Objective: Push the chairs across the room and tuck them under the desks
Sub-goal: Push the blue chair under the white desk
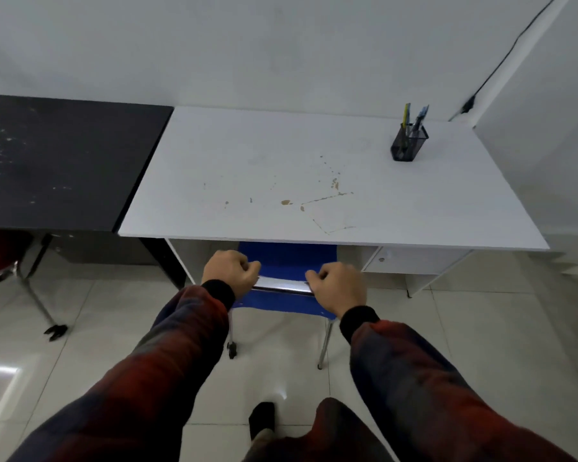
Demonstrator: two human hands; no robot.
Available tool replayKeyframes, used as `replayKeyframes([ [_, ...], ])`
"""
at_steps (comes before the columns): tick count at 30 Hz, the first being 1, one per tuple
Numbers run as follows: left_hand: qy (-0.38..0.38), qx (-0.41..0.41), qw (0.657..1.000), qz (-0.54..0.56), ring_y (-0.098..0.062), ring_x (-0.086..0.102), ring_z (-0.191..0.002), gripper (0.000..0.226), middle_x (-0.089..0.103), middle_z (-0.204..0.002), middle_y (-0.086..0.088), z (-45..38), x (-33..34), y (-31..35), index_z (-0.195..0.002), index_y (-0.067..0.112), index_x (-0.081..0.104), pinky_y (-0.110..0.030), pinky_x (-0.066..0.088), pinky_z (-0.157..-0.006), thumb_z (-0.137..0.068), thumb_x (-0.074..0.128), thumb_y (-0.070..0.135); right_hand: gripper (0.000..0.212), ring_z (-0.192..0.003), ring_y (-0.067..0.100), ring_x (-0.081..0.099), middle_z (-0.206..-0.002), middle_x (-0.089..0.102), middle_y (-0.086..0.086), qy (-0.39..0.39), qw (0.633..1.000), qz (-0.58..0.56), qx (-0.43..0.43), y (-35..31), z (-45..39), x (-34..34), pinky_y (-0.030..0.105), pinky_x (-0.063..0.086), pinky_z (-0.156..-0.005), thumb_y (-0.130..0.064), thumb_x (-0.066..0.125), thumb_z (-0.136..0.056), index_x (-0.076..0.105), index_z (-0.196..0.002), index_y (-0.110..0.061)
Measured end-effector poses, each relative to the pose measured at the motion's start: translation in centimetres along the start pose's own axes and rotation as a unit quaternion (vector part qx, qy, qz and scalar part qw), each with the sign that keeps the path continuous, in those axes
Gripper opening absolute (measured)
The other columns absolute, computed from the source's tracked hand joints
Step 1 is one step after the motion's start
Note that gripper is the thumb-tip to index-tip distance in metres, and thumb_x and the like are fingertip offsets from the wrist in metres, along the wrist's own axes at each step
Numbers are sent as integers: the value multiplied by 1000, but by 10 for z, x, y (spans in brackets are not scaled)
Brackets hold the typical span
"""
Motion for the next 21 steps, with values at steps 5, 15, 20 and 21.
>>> replayKeyframes([
  [5,4,-20,1000,14,-20,41,-44,38,42,-42,0,-9,4,-9,-46,11,43,-23,23,-44,-69,47,41,41,-52,14,52,-52,56,-3,-7,1000,20,4,-3,-19,-2,24,37,-51,-44,58,-87,61,-58,-16],
  [15,-64,-54,996,7,-20,51,-60,26,54,-60,5,-49,8,-17,-61,20,50,-27,34,-55,-81,57,36,36,-58,16,54,-56,57,-5,-30,999,31,2,-15,-53,-1,26,37,-52,-41,59,-89,62,-62,-17],
  [20,-74,-57,995,20,-18,53,-62,27,55,-63,7,-60,16,-10,-63,22,49,-27,34,-54,-82,55,41,33,-66,20,61,-66,67,1,-31,999,29,9,-9,-71,-8,28,46,-59,-40,62,-90,69,-69,-15],
  [21,-74,-56,995,22,-17,53,-62,28,55,-64,7,-60,18,-9,-63,22,49,-27,34,-55,-82,55,42,33,-67,21,61,-68,68,3,-29,999,32,10,-8,-73,-10,27,44,-58,-39,62,-90,71,-72,-13],
])
Point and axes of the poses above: each hand's wrist, its own z-axis away from the middle knuckle, its own x-axis out of the palm, y = z × x, the point moved 7 cm from there along -z, towards the middle knuckle
